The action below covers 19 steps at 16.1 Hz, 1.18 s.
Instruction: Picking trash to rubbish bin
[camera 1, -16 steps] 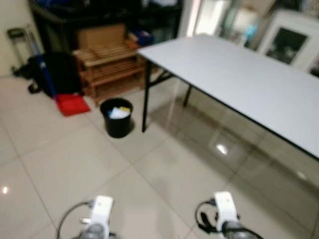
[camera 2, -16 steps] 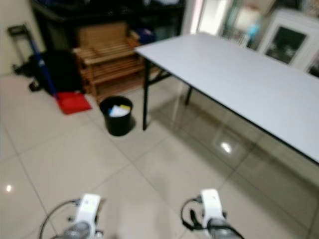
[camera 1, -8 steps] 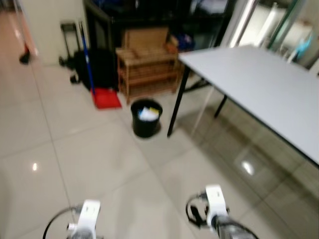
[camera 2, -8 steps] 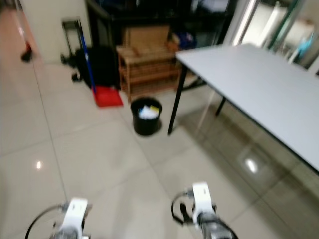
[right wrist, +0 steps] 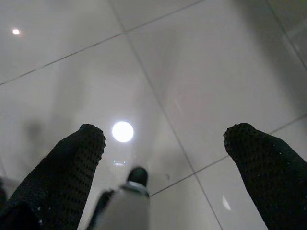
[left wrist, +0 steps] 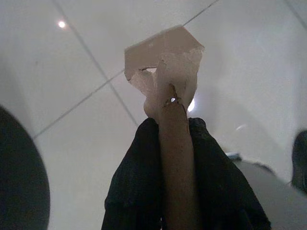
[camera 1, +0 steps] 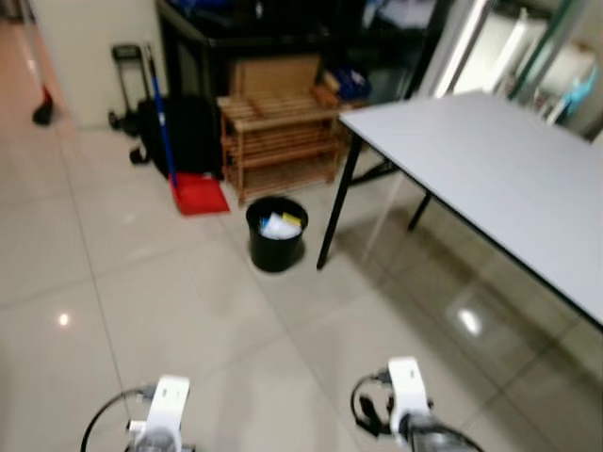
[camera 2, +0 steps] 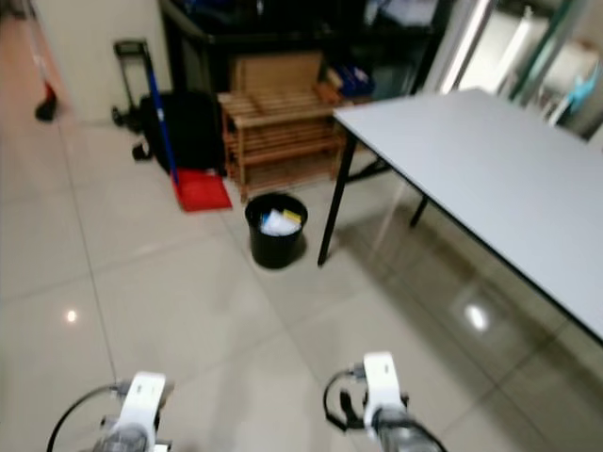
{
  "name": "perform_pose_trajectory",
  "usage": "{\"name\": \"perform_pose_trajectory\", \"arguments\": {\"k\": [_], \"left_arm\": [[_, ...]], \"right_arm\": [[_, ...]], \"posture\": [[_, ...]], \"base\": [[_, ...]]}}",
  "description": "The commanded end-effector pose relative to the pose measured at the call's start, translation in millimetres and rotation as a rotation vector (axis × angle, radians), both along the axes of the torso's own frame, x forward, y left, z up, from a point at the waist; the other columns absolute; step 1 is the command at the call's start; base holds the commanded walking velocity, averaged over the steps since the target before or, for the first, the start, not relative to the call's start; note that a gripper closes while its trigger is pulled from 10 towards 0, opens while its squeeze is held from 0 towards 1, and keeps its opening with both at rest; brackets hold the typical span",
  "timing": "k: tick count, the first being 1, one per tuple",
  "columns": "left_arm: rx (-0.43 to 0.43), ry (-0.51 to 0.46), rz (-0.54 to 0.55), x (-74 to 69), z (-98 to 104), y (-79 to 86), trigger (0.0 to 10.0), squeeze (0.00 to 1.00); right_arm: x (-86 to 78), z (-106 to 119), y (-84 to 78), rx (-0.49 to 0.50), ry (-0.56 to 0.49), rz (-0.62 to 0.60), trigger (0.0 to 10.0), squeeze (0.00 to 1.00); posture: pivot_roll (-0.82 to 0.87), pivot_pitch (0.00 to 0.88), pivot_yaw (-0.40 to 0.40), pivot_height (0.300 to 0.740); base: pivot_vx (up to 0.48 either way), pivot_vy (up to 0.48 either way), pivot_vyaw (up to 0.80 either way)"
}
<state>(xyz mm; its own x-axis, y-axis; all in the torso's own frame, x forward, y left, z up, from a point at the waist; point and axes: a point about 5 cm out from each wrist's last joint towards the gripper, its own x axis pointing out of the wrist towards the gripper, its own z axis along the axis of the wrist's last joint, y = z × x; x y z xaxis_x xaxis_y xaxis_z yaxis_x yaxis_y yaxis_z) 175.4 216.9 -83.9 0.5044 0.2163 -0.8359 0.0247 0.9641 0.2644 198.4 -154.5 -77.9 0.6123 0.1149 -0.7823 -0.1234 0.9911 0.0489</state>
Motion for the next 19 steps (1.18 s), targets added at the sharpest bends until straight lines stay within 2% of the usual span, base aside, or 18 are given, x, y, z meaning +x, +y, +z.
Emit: {"name": "perform_pose_trajectory", "arguments": {"k": [1,19], "left_arm": [[-0.029,-0.008,-0.021,3.9,-0.9,-14.8,10.0,0.00],[-0.029,-0.009,-0.020,4.5,-0.6,-14.7,10.0,0.00]], "right_arm": [[-4.1,-1.3,-17.1,-0.033,0.013,-0.041,10.0,0.00],[-2.4,-0.2,-15.9,-0.011,0.001,-0.047,10.0,0.00]], "posture": [[0.02,0.044,-0.104,0.740],[0.02,0.043,-0.108,0.740]], "base": [[0.368,0.000,0.00],[0.474,0.000,0.00]]}}
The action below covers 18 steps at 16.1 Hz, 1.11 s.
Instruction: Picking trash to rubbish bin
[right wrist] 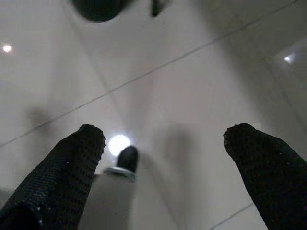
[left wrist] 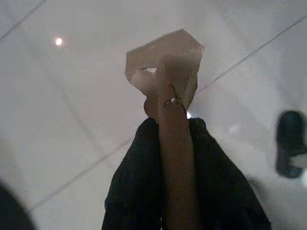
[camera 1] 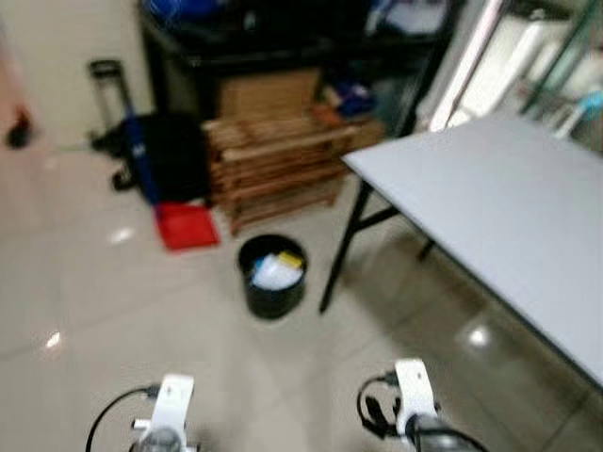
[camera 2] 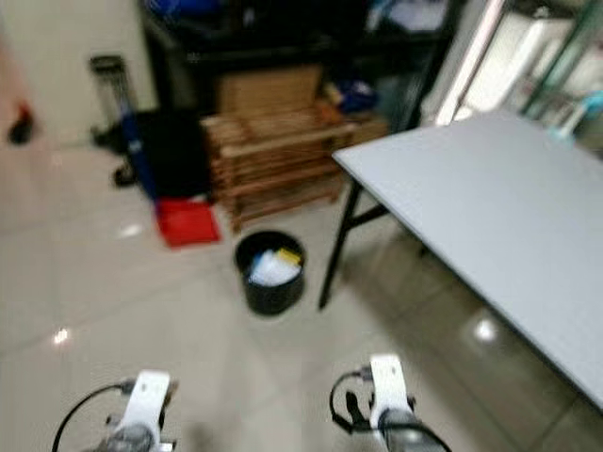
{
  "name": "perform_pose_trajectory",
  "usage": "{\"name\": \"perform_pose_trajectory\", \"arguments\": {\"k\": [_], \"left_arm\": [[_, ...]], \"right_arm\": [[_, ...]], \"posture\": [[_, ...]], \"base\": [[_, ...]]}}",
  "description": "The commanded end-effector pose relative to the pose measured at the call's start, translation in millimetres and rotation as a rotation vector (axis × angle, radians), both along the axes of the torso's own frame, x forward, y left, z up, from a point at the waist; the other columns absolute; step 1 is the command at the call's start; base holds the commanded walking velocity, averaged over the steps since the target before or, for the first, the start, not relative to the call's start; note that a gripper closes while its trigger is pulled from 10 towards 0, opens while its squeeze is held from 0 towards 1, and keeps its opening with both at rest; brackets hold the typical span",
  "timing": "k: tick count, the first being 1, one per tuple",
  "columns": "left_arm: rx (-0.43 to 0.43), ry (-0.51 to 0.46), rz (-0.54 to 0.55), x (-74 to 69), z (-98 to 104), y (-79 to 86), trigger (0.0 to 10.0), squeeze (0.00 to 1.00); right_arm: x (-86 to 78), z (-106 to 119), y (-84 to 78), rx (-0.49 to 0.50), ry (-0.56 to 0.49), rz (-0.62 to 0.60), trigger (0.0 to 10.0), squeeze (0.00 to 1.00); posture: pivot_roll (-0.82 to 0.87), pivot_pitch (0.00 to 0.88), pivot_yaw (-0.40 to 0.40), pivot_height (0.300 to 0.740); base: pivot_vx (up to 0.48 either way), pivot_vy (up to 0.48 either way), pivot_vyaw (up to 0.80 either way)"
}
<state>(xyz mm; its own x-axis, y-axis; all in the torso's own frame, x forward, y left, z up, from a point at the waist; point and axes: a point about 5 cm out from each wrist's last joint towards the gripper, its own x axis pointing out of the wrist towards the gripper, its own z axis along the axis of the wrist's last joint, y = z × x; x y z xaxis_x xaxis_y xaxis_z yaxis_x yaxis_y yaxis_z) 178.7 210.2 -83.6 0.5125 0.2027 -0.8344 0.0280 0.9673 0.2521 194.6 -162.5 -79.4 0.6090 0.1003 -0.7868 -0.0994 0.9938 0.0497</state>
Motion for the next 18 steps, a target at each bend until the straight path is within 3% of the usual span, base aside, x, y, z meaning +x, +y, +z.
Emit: {"name": "perform_pose_trajectory", "arguments": {"k": [1,9,12,18], "left_arm": [[-0.016,-0.001,-0.014,1.3,-0.8,-8.1,10.0,0.00],[-0.018,-0.001,-0.013,0.7,-1.2,-9.3,10.0,0.00],[-0.018,0.002,-0.012,-0.3,-1.7,-9.1,10.0,0.00],[-0.016,0.001,-0.014,0.3,-1.4,-9.0,10.0,0.00]], "right_arm": [[1.5,1.4,-7.8,-0.011,-0.007,-0.022,10.0,0.00],[2.1,1.6,-6.2,-0.028,-0.008,0.016,10.0,0.00],[1.0,0.9,-5.1,-0.026,-0.003,0.015,10.0,0.00],[0.6,0.7,-6.7,-0.023,0.000,-0.002,10.0,0.00]], "posture": [[0.02,0.043,-0.108,0.740],[0.02,0.044,-0.108,0.740],[0.02,0.046,-0.110,0.740],[0.02,0.046,-0.108,0.740]], "base": [[0.480,0.000,0.00],[0.480,0.000,0.00],[0.480,0.000,0.69],[0.480,0.000,0.00]]}}
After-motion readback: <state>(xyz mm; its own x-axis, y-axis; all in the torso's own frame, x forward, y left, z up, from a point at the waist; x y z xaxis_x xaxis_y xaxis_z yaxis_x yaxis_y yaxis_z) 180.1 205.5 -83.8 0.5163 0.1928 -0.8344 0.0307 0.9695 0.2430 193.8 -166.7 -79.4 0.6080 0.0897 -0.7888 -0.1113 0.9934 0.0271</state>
